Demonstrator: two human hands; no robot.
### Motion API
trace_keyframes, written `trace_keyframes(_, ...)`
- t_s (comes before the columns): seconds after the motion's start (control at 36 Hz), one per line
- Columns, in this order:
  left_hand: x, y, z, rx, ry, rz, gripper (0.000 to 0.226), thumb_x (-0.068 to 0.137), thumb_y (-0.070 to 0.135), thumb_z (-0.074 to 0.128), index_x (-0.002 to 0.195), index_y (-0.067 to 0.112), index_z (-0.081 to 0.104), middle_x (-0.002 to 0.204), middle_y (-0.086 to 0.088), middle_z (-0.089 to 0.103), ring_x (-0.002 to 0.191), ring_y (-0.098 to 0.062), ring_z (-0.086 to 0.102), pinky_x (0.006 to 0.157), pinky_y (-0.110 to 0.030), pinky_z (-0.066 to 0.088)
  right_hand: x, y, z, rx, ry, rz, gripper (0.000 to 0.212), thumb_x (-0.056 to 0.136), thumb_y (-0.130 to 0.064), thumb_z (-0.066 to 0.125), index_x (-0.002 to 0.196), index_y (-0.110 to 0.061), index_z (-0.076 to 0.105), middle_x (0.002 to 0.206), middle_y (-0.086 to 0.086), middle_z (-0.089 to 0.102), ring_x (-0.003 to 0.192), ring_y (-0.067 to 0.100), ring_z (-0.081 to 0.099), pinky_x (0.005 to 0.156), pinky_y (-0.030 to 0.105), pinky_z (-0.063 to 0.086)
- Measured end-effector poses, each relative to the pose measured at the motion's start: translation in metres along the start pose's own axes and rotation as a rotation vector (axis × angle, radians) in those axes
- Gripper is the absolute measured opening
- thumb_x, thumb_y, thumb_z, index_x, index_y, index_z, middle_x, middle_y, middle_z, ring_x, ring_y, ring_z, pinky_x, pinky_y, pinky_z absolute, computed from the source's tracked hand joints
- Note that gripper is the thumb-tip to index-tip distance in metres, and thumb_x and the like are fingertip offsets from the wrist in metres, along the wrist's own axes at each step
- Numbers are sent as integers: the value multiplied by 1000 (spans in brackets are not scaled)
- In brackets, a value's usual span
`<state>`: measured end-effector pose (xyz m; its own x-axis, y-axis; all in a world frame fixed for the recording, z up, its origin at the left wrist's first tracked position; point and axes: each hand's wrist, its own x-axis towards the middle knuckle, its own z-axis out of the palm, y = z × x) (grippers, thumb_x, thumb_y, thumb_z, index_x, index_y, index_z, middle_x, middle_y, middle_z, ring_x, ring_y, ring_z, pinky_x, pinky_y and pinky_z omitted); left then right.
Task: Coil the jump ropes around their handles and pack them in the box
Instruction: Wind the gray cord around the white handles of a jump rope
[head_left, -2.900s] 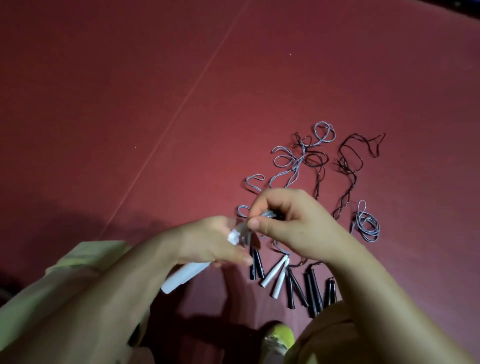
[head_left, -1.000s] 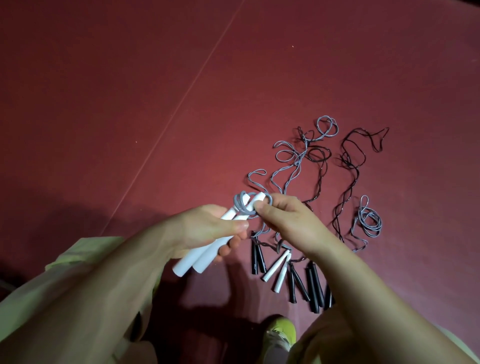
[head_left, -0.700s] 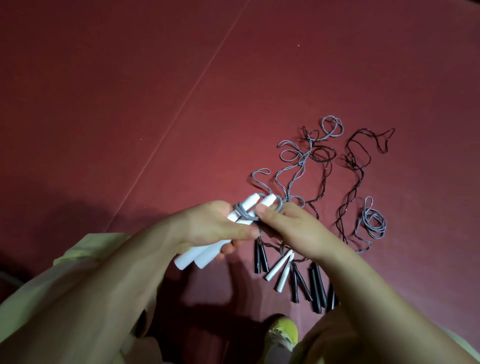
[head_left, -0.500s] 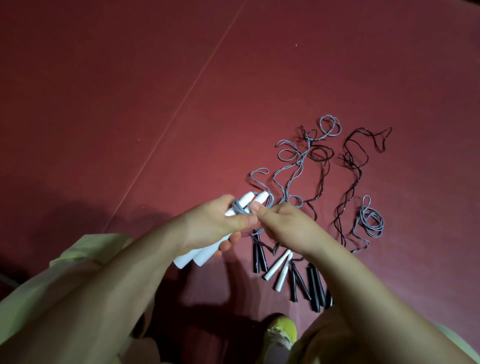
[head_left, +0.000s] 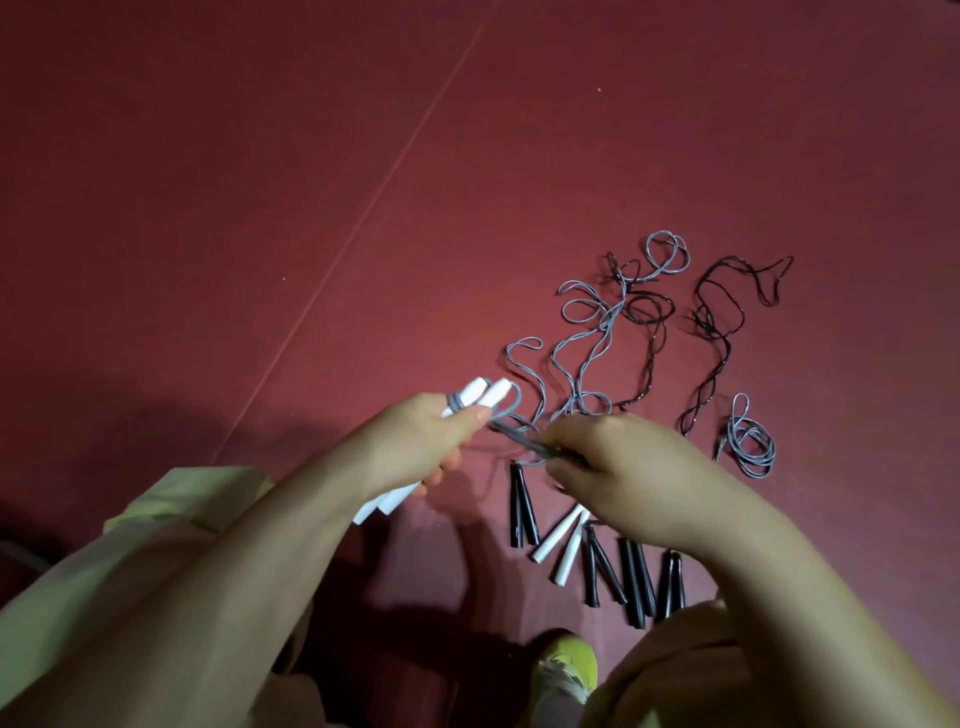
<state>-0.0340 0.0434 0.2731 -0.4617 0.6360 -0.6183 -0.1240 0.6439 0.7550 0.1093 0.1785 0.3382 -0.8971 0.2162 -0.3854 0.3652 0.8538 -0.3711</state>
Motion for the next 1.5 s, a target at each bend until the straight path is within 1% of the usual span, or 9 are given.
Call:
trace_keyframes(0.14,-7,1,8,173,-178,16,22,92,42,51,81,24,56,60,7,53,47,-10,44,46,-21,38,-5,7,-16,179,29,-118,11,92,-25,59,86,-31,66,63,-16,56,59,-3,50,55,14,34)
trace_keyframes(0.33,-29,18,32,205,-620,136,24,96,26,51,90,4,56,61,6,55,46,-7,48,50,-22,44,11,18,-7,894,-87,-121,4,77,-18,65,75,-19,61,62,-2,52,55,10,45,52,20,38)
trace_keyframes(0.58,-32,18,23,-372,-565,243,61,59,66,76,80,12,56,54,3,53,43,-11,46,42,-21,41,26,16,13,1544,-84,117,21,73,-29,70,75,-13,57,55,4,45,38,7,33,35,14,17)
trace_keyframes(0.69,-26,24,10,-480,-362,196,41,84,48,56,77,7,53,53,-3,49,40,-16,41,43,-23,38,25,18,7,1438,-114,19,58,89,-60,43,102,-6,57,65,-1,49,49,6,31,40,16,22)
trace_keyframes(0.86,-24,26,7,-333,-262,120,34,89,42,47,81,10,53,58,-1,51,46,-16,43,48,-24,38,27,12,17,867,214,13,30,96,-28,56,67,-22,56,55,-14,39,48,1,31,48,15,27)
trace_keyframes(0.97,-21,25,5,-317,-248,77,27,93,36,49,85,11,55,57,3,54,47,-14,45,52,-26,37,29,12,22,798,267,58,28,96,-26,58,81,-4,65,63,2,39,55,12,33,50,26,30)
trace_keyframes(1.22,-23,20,3,-361,-449,-87,24,81,28,67,95,9,60,67,-2,58,53,-15,53,52,-27,47,29,16,24,739,443,187,47,92,-26,62,55,-17,35,46,-12,27,43,5,24,42,17,21)
trace_keyframes(1.42,-9,14,11,-236,-237,18,7,94,16,55,90,10,56,64,-2,54,46,-14,48,42,-20,37,34,11,31,642,364,295,58,96,-44,49,65,5,52,49,-1,37,44,10,29,44,25,24)
trace_keyframes(1.5,-3,8,8,-187,-135,41,10,93,16,57,84,12,54,65,-3,53,45,-14,47,42,-20,36,32,9,31,602,266,274,50,99,-47,40,71,-13,63,46,-13,51,48,0,47,53,21,34)
